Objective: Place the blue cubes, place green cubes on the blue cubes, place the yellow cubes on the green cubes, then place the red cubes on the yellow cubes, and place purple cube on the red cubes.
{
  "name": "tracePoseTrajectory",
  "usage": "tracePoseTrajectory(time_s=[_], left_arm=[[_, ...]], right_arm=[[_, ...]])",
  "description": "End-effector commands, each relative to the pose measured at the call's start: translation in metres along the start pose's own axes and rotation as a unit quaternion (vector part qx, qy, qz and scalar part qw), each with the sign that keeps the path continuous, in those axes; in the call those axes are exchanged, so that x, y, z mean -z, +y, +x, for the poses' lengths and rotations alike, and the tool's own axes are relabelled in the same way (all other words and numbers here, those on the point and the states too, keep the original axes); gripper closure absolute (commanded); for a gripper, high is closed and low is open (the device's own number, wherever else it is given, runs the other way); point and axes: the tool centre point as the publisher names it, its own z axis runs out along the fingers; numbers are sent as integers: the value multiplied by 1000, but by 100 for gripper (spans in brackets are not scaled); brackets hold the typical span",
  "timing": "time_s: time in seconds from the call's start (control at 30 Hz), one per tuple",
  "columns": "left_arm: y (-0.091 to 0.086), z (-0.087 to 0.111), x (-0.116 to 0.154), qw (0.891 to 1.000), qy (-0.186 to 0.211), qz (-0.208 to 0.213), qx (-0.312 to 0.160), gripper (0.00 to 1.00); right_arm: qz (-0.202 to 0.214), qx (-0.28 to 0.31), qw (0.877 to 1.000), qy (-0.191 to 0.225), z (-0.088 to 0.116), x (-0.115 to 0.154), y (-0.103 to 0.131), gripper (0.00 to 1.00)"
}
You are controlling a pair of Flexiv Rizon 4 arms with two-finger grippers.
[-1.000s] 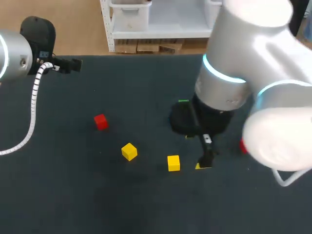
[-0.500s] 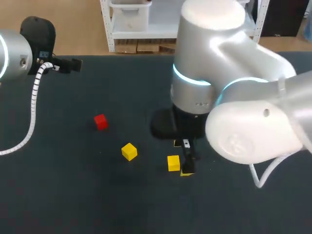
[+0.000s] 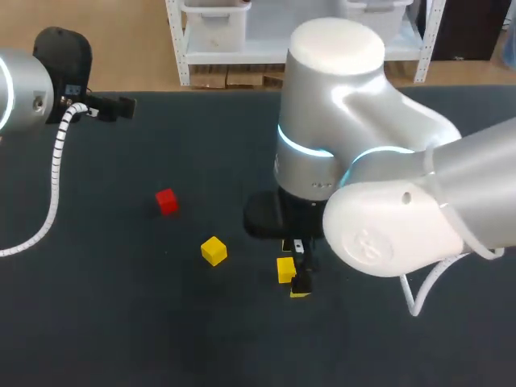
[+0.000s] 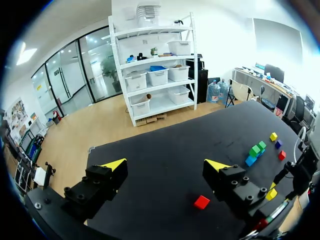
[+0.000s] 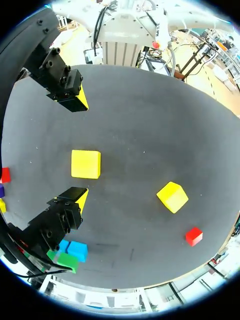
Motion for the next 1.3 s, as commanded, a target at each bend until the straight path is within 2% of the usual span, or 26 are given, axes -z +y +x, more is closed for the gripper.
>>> tracePoseTrajectory(time_s=[0.03,0.4,0.43,0.47,0.5,0.53,0.67,0.7,1.03,1.3], left_arm=[[1,0,-1,1000,0,3,0,0],[1,0,-1,1000,0,3,0,0],[1,0,-1,1000,0,3,0,0],[1,0,-1,1000,0,3,0,0],[1,0,-1,1000,0,3,0,0],[1,0,-1,1000,0,3,0,0],[1,0,-1,1000,0,3,0,0],[1,0,-1,1000,0,3,0,0],[1,0,-1,1000,0,3,0,0],[1,0,-1,1000,0,3,0,0]], right_arm=[[6,1,1000,1,-4,-10,-8,0],[14,8,1000,14,-9,-15,-19,0],[13,8,1000,13,-9,-16,-19,3],[13,8,1000,13,-9,-16,-19,31],[12,9,1000,13,-9,-16,-19,56],[13,8,1000,12,-8,-16,-19,65],[18,4,1000,13,-6,-14,-20,85],[20,3,1000,14,-5,-14,-20,100],[24,2,1000,15,-1,-3,-21,100],[19,-5,1000,16,6,32,-19,100]])
